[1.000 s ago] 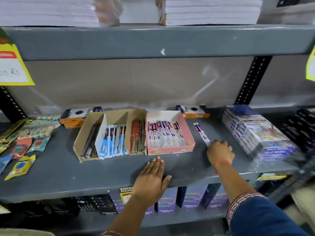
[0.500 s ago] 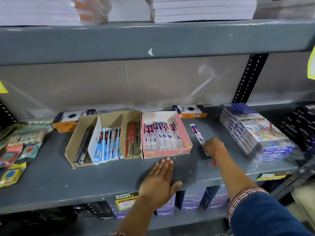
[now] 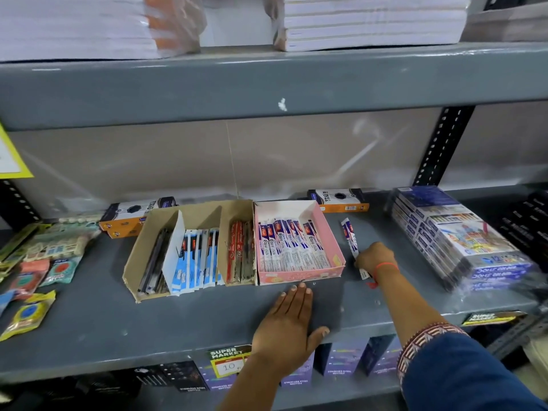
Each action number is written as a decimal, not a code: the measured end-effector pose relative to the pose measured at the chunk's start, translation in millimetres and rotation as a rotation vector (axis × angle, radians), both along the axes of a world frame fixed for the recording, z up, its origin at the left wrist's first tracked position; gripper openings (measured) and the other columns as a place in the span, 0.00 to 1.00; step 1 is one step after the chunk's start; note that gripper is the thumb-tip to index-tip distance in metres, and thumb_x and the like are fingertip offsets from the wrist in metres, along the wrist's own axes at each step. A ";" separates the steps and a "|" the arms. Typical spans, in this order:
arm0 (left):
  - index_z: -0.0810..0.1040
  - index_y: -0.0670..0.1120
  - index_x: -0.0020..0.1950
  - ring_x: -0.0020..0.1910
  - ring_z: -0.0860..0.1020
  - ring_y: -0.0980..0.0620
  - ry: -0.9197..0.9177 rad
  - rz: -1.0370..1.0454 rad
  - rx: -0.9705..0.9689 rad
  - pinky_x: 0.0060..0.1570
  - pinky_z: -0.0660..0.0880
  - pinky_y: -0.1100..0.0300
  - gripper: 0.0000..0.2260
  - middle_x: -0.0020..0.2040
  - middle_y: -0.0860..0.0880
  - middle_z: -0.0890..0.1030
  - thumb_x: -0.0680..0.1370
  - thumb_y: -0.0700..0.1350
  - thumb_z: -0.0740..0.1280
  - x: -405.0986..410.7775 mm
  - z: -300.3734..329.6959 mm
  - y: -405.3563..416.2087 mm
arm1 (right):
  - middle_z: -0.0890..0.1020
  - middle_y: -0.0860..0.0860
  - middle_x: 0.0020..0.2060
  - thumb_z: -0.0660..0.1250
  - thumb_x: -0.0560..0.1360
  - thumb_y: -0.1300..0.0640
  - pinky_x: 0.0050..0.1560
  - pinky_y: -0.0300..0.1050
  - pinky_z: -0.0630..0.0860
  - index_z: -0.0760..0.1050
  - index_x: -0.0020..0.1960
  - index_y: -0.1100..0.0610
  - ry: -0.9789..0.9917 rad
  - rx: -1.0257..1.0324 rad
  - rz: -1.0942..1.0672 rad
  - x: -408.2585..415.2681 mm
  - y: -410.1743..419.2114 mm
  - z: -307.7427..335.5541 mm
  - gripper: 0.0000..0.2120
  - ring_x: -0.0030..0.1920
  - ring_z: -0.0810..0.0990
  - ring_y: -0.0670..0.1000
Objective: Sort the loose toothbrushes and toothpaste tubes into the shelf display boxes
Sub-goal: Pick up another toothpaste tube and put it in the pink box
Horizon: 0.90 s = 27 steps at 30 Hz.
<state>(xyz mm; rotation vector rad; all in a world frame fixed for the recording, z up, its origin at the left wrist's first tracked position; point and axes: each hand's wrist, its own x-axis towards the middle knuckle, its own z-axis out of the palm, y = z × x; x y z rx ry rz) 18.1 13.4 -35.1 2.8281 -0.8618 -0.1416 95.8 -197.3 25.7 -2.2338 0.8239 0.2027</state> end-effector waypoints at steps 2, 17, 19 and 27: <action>0.37 0.47 0.74 0.74 0.39 0.52 -0.003 -0.008 0.003 0.62 0.27 0.61 0.42 0.77 0.48 0.41 0.65 0.69 0.28 0.0 1.9 0.3 | 0.78 0.64 0.50 0.67 0.71 0.66 0.09 0.31 0.62 0.75 0.52 0.69 -0.009 0.077 -0.005 -2.7 -2.8 -0.6 0.10 0.26 0.72 0.56; 0.36 0.46 0.73 0.72 0.35 0.54 -0.029 -0.020 0.030 0.67 0.32 0.60 0.31 0.76 0.47 0.39 0.78 0.63 0.42 -0.1 -0.3 2.9 | 0.69 0.54 0.28 0.58 0.79 0.65 0.15 0.30 0.61 0.71 0.41 0.59 -0.393 0.658 -0.112 -69.6 1.0 -7.5 0.10 0.15 0.67 0.40; 0.36 0.46 0.73 0.71 0.34 0.55 -0.024 -0.015 0.029 0.67 0.32 0.60 0.31 0.76 0.48 0.38 0.78 0.62 0.42 -2.1 0.4 2.7 | 0.70 0.53 0.29 0.54 0.80 0.66 0.16 0.30 0.64 0.73 0.40 0.58 -0.378 0.725 -0.124 -77.0 -1.7 -8.1 0.14 0.17 0.69 0.41; 0.35 0.46 0.73 0.72 0.35 0.53 -0.028 0.002 0.062 0.67 0.32 0.60 0.30 0.76 0.48 0.37 0.79 0.61 0.43 -9.1 4.4 5.9 | 0.73 0.50 0.26 0.68 0.73 0.66 0.21 0.31 0.58 0.78 0.36 0.55 -0.413 0.564 0.024 -104.4 -0.5 -5.5 0.10 0.27 0.63 0.46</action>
